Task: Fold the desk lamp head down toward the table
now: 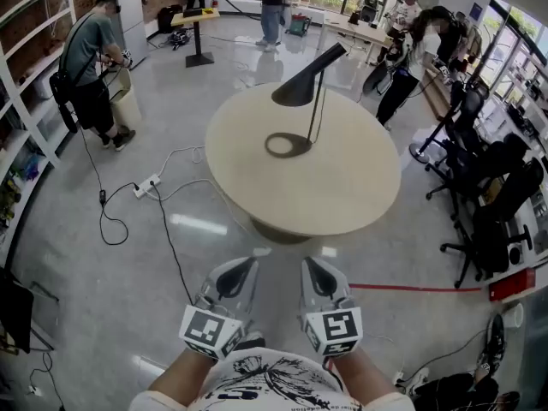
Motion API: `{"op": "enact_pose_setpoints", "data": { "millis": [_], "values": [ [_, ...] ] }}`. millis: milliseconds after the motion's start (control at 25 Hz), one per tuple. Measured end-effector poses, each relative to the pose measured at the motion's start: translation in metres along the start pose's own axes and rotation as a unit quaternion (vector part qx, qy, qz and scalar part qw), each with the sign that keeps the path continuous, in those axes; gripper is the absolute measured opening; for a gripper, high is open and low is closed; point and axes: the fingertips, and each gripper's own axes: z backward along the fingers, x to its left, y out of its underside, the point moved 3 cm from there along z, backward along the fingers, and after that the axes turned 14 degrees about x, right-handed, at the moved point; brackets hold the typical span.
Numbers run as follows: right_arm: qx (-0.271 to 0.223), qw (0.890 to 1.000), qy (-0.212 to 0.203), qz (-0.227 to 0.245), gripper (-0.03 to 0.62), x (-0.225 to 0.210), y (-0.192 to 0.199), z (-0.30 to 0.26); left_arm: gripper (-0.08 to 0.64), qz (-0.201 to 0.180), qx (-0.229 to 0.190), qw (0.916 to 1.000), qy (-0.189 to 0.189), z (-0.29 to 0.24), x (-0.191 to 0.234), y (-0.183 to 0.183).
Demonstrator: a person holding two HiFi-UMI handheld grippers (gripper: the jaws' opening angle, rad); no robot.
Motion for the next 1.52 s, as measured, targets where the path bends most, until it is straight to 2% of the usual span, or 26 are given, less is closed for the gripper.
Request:
{"op": "enact_pose_setpoints", "data": {
  "millis": [240,520,680,800,1000,1520],
  "values": [
    [0.002,1.0,-0.01,0.001,0.008,-0.002,0.015,0.028,0.006,0.002,-0.002,1.0,0.0,0.008,-0.03,0.007],
    [0.005,1.0,-0.011,0.011,0.008,-0.008,0.029,0.062,0.006,-0.022,-0.003,0.9997,-0.002,0.017,-0.073,0.01],
    [0.018,1.0,-0.016,0.018,0.008,-0.002,0.033,0.075,0.006,-0.022,0.004,0.9998,0.002,0.022,-0.081,0.013],
    [0.004,1.0,-0.019,0.017,0.008,-0.004,0.036,0.082,0.006,-0.021,0.01,0.9997,0.004,0.021,-0.09,0.014],
    [-0.003,0.999,-0.032,0.016,0.008,-0.002,0.036,0.09,0.006,-0.045,0.016,0.9988,0.012,0.017,-0.099,0.019],
    [-0.005,1.0,-0.031,0.004,0.008,-0.008,0.04,0.095,0.006,-0.026,0.011,0.9996,0.0,0.02,-0.102,0.021]
  ]
}}
